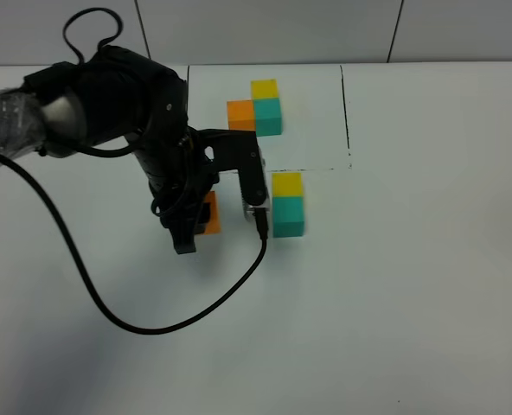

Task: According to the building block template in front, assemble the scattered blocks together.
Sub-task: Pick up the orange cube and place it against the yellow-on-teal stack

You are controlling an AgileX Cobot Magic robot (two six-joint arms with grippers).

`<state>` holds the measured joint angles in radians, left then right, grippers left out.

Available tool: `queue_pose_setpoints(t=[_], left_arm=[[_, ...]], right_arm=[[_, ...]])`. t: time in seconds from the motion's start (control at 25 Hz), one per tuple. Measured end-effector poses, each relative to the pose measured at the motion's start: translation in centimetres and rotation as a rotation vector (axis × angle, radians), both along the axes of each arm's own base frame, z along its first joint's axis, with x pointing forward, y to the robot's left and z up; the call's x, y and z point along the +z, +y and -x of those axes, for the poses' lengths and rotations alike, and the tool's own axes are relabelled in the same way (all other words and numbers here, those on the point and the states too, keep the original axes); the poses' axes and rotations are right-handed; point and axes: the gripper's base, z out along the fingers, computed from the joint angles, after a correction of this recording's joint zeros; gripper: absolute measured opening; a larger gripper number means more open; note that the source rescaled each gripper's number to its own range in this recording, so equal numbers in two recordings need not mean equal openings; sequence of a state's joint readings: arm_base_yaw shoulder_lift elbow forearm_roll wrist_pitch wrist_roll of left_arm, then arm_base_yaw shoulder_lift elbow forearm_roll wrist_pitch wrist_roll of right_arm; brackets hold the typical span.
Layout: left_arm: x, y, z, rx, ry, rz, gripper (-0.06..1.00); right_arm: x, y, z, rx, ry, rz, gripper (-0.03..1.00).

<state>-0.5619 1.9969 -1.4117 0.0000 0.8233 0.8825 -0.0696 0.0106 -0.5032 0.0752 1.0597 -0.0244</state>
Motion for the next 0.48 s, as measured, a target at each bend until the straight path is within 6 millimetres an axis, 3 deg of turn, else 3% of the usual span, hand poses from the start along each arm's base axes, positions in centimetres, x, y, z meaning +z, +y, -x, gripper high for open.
queue_pose_setpoints(t=[0.24,0.48], left_arm=[[-2.4,-1.8,-1.3,-0.039,0.018,-0.015,0.01],[-3.4,-2.8,-1.9,-0.060,0.018,-0.016,0.01]], right_arm=[[0.0,0.0,0.0,0.000,0.000,0.000,0.74],[0.0,0.0,0.0,0.000,0.000,0.000,0.74]])
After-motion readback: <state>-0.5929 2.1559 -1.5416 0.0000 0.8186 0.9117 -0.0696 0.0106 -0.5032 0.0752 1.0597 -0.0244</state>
